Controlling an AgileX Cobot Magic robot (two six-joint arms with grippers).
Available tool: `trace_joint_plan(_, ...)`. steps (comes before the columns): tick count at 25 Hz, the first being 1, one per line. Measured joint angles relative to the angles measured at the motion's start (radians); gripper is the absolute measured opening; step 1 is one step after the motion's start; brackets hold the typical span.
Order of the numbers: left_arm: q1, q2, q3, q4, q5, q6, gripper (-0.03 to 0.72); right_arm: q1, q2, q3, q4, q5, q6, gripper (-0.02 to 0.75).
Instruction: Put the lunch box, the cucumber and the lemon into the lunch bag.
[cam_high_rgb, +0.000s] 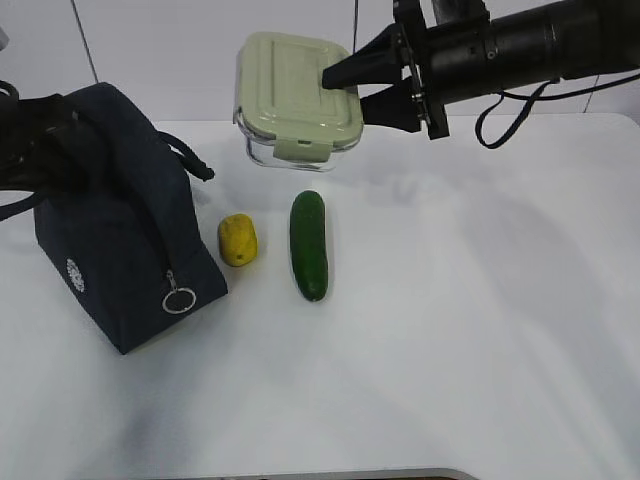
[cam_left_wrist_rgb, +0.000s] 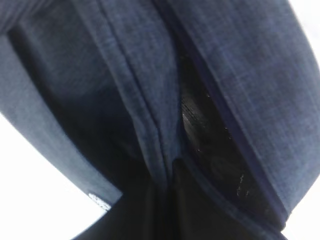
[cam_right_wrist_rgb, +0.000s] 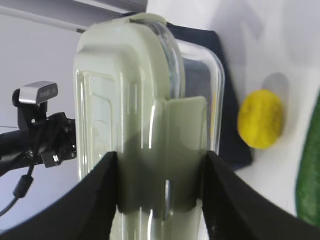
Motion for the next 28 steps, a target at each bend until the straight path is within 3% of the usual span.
trace_joint_plan(8, 0.000, -0.075, -0.028, -0.107, 0.080, 0.218, 0.005, 0.051, 0.000, -0.086, 0.033, 0.009, 0.037, 0.377)
trace_joint_plan(16, -0.002, -0.079, -0.142, -0.107, 0.170, 0.235, 0.003, 0.114, 0.000, -0.090, 0.096, 0.009, 0.051, 0.377)
trace_joint_plan(23, -0.001, -0.079, -0.157, -0.107, 0.212, 0.237, 0.003, 0.173, 0.000, -0.090, 0.131, 0.011, 0.051, 0.377)
trace_joint_plan(28, -0.001, -0.079, -0.157, -0.151, 0.242, 0.250, 0.003, 0.177, 0.000, -0.096, 0.057, 0.013, 0.049, 0.377)
